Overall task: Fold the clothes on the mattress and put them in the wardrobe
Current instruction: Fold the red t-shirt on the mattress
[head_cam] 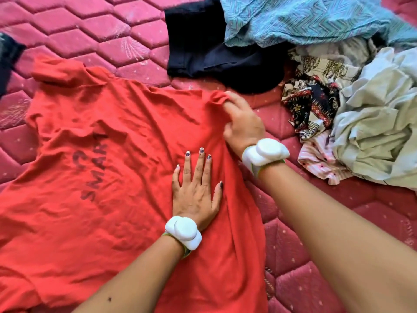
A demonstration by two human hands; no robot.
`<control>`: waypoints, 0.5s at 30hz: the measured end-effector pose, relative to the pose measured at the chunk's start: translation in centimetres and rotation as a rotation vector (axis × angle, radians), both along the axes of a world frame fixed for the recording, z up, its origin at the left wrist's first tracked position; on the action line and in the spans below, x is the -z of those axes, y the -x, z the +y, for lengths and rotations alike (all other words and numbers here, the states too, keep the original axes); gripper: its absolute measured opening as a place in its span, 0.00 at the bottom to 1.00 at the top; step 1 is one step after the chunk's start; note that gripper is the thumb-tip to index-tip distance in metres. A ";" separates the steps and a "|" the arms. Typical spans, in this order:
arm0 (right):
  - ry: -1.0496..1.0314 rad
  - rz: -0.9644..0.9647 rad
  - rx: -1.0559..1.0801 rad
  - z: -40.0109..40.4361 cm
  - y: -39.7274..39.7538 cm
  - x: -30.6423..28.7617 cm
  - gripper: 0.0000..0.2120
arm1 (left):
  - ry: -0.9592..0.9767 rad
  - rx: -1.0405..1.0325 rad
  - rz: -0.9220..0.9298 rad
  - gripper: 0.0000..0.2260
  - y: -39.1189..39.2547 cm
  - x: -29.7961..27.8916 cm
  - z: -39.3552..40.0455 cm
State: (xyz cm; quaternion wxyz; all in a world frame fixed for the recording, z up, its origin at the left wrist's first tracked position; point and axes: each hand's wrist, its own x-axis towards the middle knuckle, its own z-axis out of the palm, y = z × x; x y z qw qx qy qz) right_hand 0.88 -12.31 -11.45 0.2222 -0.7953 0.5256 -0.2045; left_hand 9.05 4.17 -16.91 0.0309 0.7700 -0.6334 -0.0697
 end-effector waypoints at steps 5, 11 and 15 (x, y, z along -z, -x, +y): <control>-0.193 0.057 0.496 -1.1 6.0 1.9 0.30 | -0.021 0.299 0.125 0.30 4.2 -1.2 0.6; -0.417 -0.054 0.591 2.8 6.7 0.6 0.22 | 0.126 0.154 0.654 0.24 6.7 -1.8 1.5; -0.629 -0.066 0.558 7.7 8.0 1.0 0.28 | 0.235 0.108 0.564 0.22 4.0 -1.8 3.7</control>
